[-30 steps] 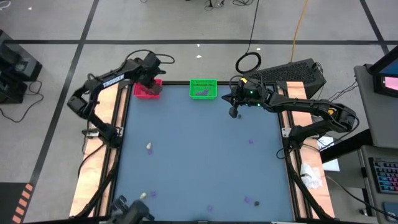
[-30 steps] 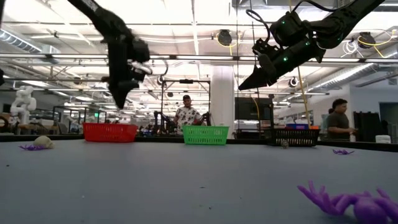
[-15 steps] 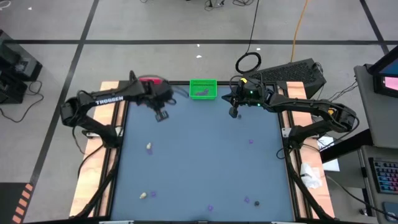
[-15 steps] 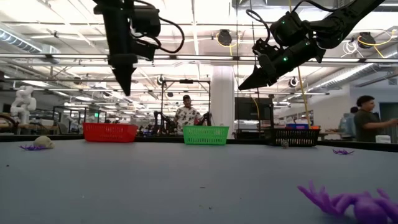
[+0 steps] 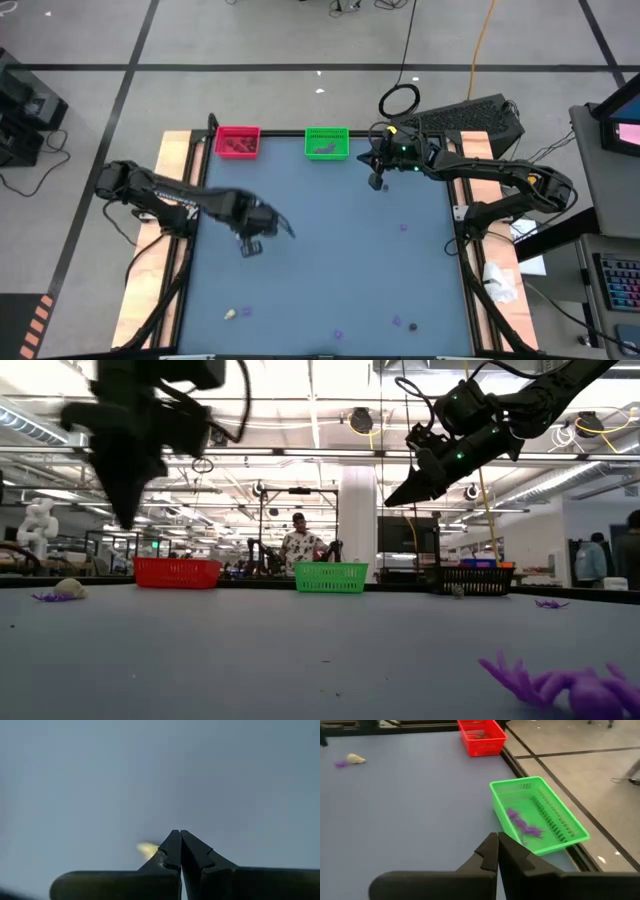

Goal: Sort Halloween decoration
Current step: Put the purple spider toy into the green bin

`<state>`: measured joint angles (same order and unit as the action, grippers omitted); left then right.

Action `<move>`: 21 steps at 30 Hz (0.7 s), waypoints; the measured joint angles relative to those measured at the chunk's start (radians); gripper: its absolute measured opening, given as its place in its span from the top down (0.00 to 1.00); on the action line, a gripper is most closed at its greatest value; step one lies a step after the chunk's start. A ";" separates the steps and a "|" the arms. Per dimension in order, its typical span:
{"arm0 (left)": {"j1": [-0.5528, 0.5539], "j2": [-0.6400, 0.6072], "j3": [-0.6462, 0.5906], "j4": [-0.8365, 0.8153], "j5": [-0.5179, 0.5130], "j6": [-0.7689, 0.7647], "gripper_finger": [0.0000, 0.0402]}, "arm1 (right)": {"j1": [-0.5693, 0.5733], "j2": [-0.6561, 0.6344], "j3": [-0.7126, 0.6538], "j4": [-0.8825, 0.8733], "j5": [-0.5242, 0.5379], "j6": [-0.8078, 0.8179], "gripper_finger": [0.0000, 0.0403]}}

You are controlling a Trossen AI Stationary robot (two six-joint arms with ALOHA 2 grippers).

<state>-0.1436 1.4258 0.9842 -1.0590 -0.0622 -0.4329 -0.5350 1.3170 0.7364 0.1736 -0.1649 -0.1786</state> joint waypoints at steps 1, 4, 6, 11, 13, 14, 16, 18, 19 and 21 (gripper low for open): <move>-0.035 0.000 -0.013 0.021 0.029 -0.018 0.99 | 0.000 0.002 0.000 -0.001 -0.015 -0.002 1.00; -0.133 0.000 -0.057 0.084 0.099 -0.076 0.99 | 0.000 0.020 0.000 -0.003 -0.112 -0.026 1.00; -0.179 0.000 -0.088 0.094 0.134 -0.126 0.99 | 0.000 0.038 0.000 0.002 -0.190 -0.051 1.00; -0.253 0.001 -0.178 0.090 0.167 -0.280 0.99 | 0.000 0.087 0.000 0.047 -0.234 -0.072 1.00; -0.266 0.000 -0.209 0.115 0.164 -0.334 0.99 | 0.000 0.098 0.000 0.063 -0.232 -0.074 1.00; -0.271 0.001 -0.222 0.127 0.161 -0.353 0.98 | 0.000 0.102 0.000 0.062 -0.233 -0.075 1.00; -0.272 0.001 -0.243 0.165 0.158 -0.377 0.95 | 0.000 0.108 0.000 0.070 -0.233 -0.076 1.00; -0.272 0.001 -0.251 0.184 0.152 -0.396 0.89 | 0.000 0.109 0.000 0.076 -0.233 -0.076 1.00; -0.272 0.001 -0.254 0.176 0.139 -0.400 0.86 | 0.000 0.109 0.000 0.081 -0.233 -0.077 1.00; -0.272 0.001 -0.254 0.158 0.103 -0.400 0.79 | 0.000 0.109 0.000 0.087 -0.233 -0.076 1.00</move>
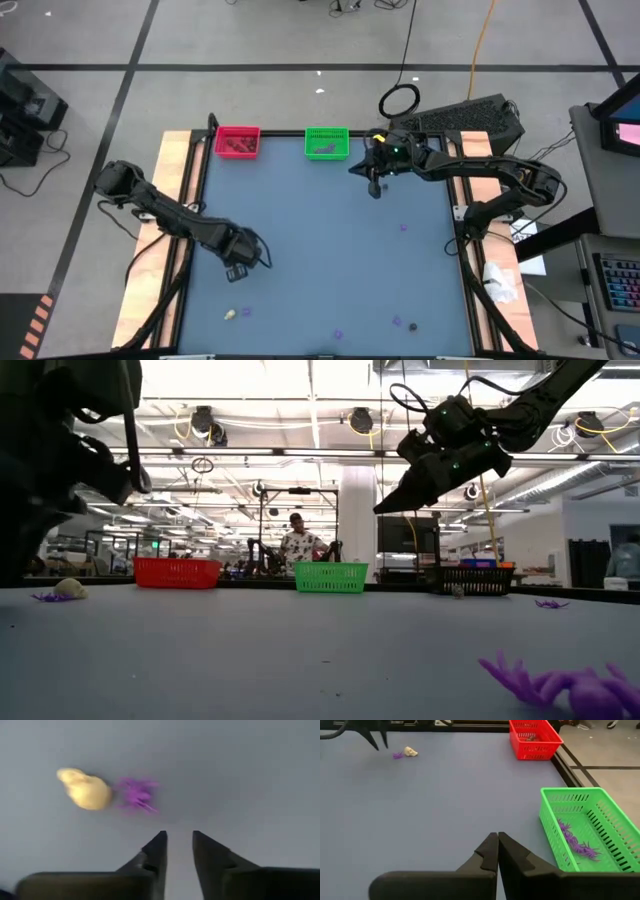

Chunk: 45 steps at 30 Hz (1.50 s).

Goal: Sort Halloween decoration
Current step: Put the purple spider toy into the green bin

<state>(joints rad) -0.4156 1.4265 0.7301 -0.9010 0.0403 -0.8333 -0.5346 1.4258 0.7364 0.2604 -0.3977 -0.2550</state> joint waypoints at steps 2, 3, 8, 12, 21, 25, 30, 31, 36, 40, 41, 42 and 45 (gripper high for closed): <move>0.001 0.000 0.001 -0.039 -0.045 -0.001 0.72 | 0.000 0.000 0.000 0.002 0.000 0.002 1.00; 0.001 0.000 0.001 -0.059 -0.073 -0.015 0.70 | 0.000 0.000 0.000 0.003 0.000 0.002 1.00; 0.002 0.000 0.000 -0.043 -0.176 -0.052 0.63 | 0.000 0.000 0.000 0.003 0.000 0.002 1.00; 0.002 0.000 -0.027 -0.017 -0.183 -0.053 0.63 | 0.000 0.000 0.000 0.003 0.000 0.000 1.00; 0.001 -0.004 -0.093 0.077 -0.179 -0.053 0.63 | 0.000 0.000 0.000 0.002 0.000 0.000 1.00; 0.001 -0.003 -0.093 0.079 -0.173 -0.052 0.69 | 0.000 0.000 0.000 0.004 0.000 0.000 1.00; 0.001 -0.003 -0.089 0.088 -0.161 -0.023 0.86 | 0.000 0.000 0.000 0.004 0.001 0.000 1.00; 0.001 -0.002 -0.085 0.084 -0.159 -0.011 0.90 | 0.000 0.000 0.000 0.004 0.001 0.000 1.00; 0.001 0.002 -0.053 0.073 -0.153 0.044 0.98 | 0.000 0.000 0.000 0.004 0.002 0.000 1.00; 0.015 0.002 -0.026 0.081 -0.152 0.054 1.00 | 0.000 0.000 0.000 0.004 0.002 -0.001 1.00; 0.022 0.002 -0.016 0.082 -0.152 0.055 1.00 | 0.000 0.000 0.000 0.004 0.002 -0.001 1.00; 0.032 0.001 -0.004 0.083 -0.152 0.058 1.00 | 0.000 0.000 0.000 0.004 0.002 -0.001 1.00; 0.072 0.001 0.025 0.083 -0.152 0.083 1.00 | 0.000 0.000 0.000 0.004 0.002 -0.001 1.00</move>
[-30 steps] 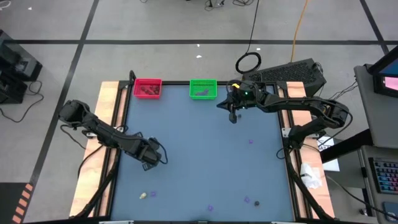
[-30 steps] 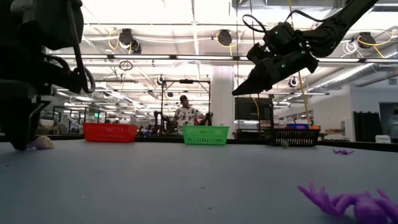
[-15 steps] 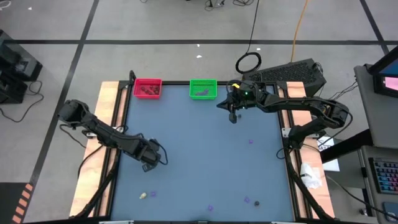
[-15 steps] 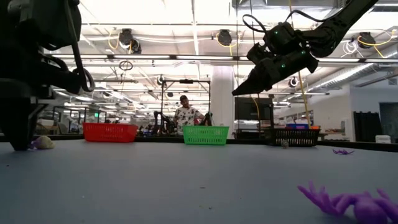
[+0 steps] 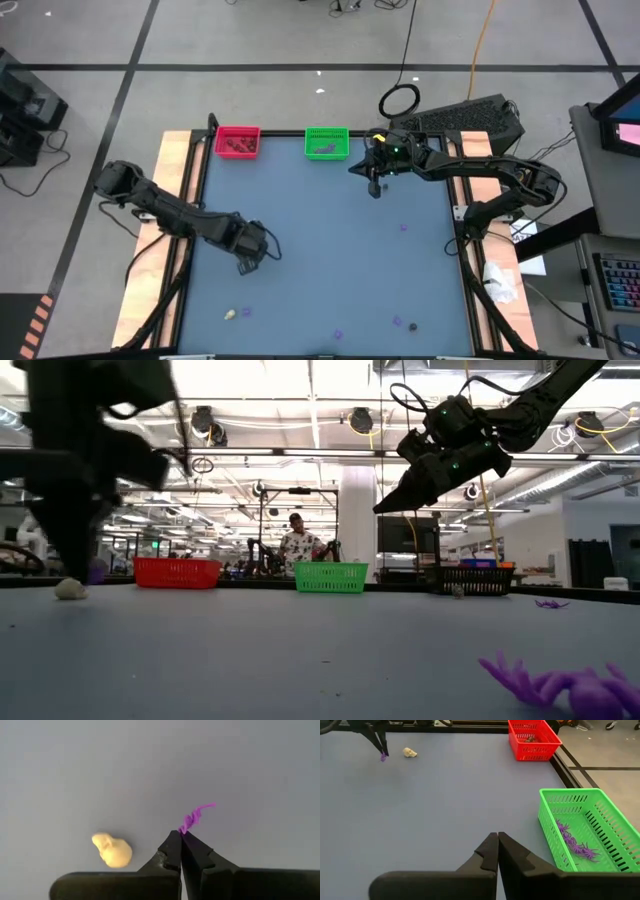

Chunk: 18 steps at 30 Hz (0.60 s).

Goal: Sort Halloween decoration
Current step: Put the purple spider toy into the green bin

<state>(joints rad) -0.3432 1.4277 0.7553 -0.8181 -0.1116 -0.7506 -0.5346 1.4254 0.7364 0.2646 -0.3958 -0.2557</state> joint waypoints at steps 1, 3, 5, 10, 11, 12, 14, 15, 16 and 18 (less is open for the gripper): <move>0.020 0.000 0.010 0.002 0.000 0.009 1.00 | 0.000 0.000 0.000 0.000 0.000 0.000 1.00; 0.072 0.000 0.027 0.011 0.000 0.036 1.00 | 0.000 0.000 0.000 0.000 0.000 0.000 1.00; 0.138 0.000 0.042 0.045 0.000 0.081 1.00 | 0.000 0.000 0.000 0.000 0.000 0.000 1.00; 0.340 0.000 0.099 0.136 0.107 0.303 1.00 | 0.000 0.000 0.000 0.000 0.000 0.001 1.00; 0.382 0.000 0.116 0.145 0.117 0.355 1.00 | 0.000 0.000 0.000 0.000 0.000 0.004 1.00; 0.430 0.000 0.136 0.158 0.119 0.405 1.00 | 0.000 0.000 0.000 0.000 0.000 0.004 1.00; 0.526 0.000 0.176 0.187 0.122 0.485 1.00 | 0.000 0.000 0.000 0.000 0.000 0.004 1.00; 0.574 0.003 0.198 0.203 0.127 0.515 1.00 | 0.000 0.000 0.000 0.000 0.000 0.004 1.00; 0.620 0.012 0.224 0.223 0.136 0.539 1.00 | 0.000 0.000 0.000 0.000 0.000 0.004 1.00; 0.708 0.034 0.272 0.260 0.168 0.594 1.00 | 0.000 0.000 0.000 0.006 0.001 0.004 1.00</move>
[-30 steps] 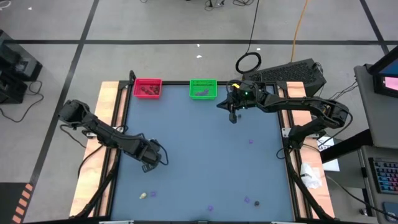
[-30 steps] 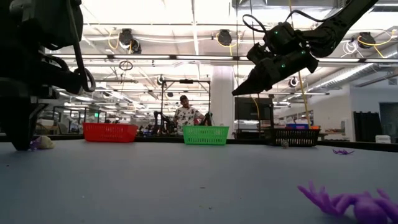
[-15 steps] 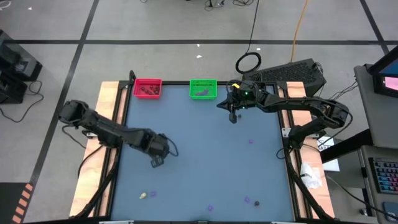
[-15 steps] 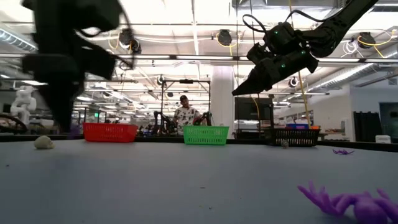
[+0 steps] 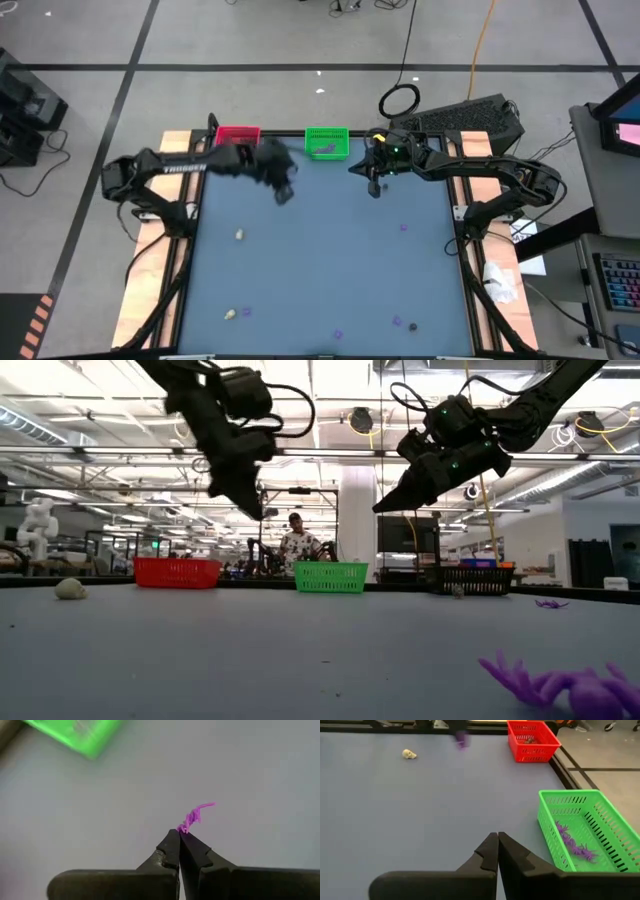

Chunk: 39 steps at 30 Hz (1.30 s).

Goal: Sort Halloween decoration
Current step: Put the purple spider toy into the green bin

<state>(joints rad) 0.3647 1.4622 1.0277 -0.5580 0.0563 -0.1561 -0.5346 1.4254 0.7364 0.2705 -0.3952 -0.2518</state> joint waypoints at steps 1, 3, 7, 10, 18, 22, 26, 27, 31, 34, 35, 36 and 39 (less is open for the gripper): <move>0.037 0.015 0.025 0.012 0.019 0.032 1.00 | 0.000 0.000 0.000 0.005 0.000 0.001 1.00; 0.098 0.057 0.082 0.035 0.038 0.099 1.00 | 0.000 0.000 0.000 0.011 0.000 0.003 1.00; 0.172 0.181 0.202 0.036 0.045 0.217 1.00 | 0.000 0.000 0.000 0.011 0.001 0.003 1.00; 0.199 0.281 0.291 0.037 0.044 0.283 1.00 | 0.000 0.000 0.000 0.011 0.001 0.003 1.00; 0.243 0.496 0.470 0.055 0.044 0.371 1.00 | 0.000 0.000 0.000 0.011 0.001 0.004 1.00; 0.260 0.563 0.507 0.052 0.045 0.375 1.00 | 0.000 0.000 0.000 0.011 0.001 0.004 1.00; 0.274 0.601 0.526 0.056 0.072 0.375 1.00 | 0.000 0.000 0.000 0.011 0.001 0.004 1.00; 0.275 0.608 0.527 0.059 0.075 0.373 1.00 | 0.000 0.000 0.000 0.011 0.001 0.004 1.00; 0.273 0.629 0.526 0.055 0.063 0.354 1.00 | 0.000 0.000 0.000 0.011 0.001 0.011 1.00; 0.273 0.627 0.526 0.062 0.062 0.371 0.96 | 0.000 0.000 0.000 0.010 0.001 0.030 1.00; 0.271 0.622 0.526 0.063 0.059 0.374 0.94 | 0.000 0.000 0.000 0.010 0.001 0.031 1.00; 0.271 0.617 0.526 0.062 0.059 0.375 0.91 | 0.000 0.000 0.000 0.010 0.001 0.031 1.00; 0.270 0.596 0.526 0.071 0.059 0.384 0.82 | 0.000 0.000 0.000 0.010 0.002 0.050 1.00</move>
<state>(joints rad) 0.6350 2.0580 1.5539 -0.4873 0.1150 0.2280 -0.5346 1.4254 0.7364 0.2805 -0.3934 -0.2014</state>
